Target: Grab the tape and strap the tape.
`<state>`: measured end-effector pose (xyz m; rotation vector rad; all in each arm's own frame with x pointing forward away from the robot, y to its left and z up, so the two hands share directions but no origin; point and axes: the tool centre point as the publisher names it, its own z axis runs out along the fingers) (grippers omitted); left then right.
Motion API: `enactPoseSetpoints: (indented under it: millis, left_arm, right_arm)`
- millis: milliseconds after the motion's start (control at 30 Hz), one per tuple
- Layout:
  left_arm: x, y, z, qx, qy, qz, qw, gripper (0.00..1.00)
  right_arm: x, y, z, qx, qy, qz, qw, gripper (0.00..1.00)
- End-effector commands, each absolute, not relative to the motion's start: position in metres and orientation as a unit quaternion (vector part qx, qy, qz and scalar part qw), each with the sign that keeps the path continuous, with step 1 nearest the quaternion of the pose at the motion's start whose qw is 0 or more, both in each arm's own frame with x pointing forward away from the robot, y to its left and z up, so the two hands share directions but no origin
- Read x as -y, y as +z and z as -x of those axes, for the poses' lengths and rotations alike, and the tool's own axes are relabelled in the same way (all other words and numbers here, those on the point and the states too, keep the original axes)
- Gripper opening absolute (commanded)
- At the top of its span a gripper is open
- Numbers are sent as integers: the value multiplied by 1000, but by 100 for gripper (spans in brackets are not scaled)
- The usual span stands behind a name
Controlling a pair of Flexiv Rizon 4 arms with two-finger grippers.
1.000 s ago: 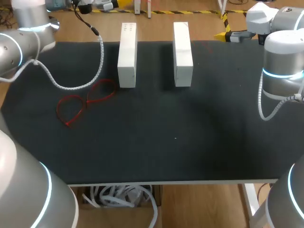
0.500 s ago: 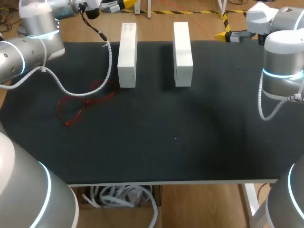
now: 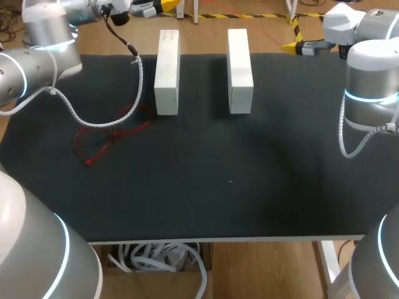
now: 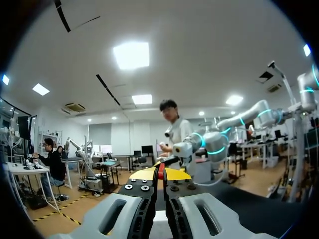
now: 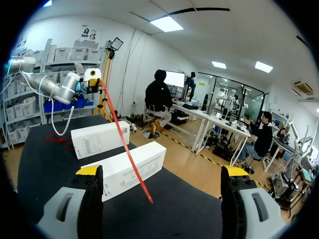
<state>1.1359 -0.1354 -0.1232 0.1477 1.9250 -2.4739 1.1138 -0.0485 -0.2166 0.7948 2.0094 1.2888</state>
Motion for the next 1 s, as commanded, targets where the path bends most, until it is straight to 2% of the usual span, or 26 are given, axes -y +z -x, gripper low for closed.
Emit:
enactPoseSetpoints:
  millis: [33,900,933,1000]
  left_arm:
    - [137,-124,-1131,-610,-791,-46,5,0]
    - [141,-128,-1127,-605,-795,-39,1,0]
    - [141,-128,-1127,-605,-795,-39,1,0]
    - [141,-128,-1127,-605,-795,-39,1,0]
  right_arm:
    - [49,-216,-1114,-760,487,-300,307,100]
    - [49,-216,-1114,-760,487,-300,307,100]
    - [44,-214,-1110,-756,525,-306,245,100]
    - [35,-212,-1104,-745,526,-346,220,100]
